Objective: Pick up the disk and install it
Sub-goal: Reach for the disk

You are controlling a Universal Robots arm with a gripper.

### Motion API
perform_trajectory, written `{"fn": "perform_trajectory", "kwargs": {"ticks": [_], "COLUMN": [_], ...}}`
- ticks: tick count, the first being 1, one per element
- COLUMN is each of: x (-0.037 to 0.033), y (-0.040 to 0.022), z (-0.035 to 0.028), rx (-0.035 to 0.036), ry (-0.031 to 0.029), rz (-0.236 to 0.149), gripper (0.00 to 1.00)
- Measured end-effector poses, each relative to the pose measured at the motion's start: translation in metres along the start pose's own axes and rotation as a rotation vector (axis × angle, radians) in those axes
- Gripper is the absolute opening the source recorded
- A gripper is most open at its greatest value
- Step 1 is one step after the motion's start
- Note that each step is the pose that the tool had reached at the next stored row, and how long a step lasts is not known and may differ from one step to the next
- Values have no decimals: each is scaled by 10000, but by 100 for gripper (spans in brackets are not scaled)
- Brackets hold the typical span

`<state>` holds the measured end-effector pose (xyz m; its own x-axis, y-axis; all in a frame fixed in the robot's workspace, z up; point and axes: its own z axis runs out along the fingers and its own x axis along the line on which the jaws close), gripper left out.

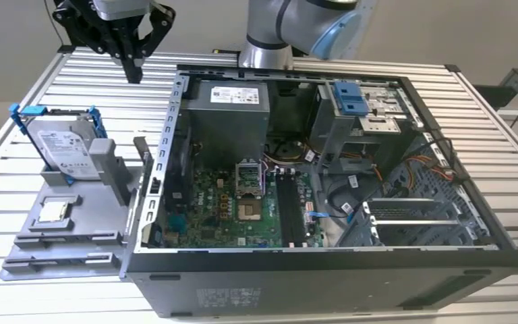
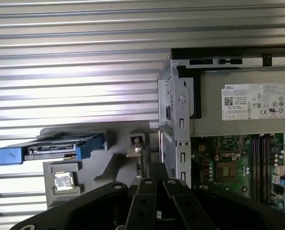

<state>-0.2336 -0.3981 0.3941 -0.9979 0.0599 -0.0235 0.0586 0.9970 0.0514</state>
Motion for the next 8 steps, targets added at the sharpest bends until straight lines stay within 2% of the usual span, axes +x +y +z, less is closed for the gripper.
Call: {"fn": "perform_trajectory", "kwargs": {"ticks": [8], "x": [331], "y": [-19], "z": [-9], "rx": [-1], "ry": [-1], "rz": [1], "gripper": [0]}}
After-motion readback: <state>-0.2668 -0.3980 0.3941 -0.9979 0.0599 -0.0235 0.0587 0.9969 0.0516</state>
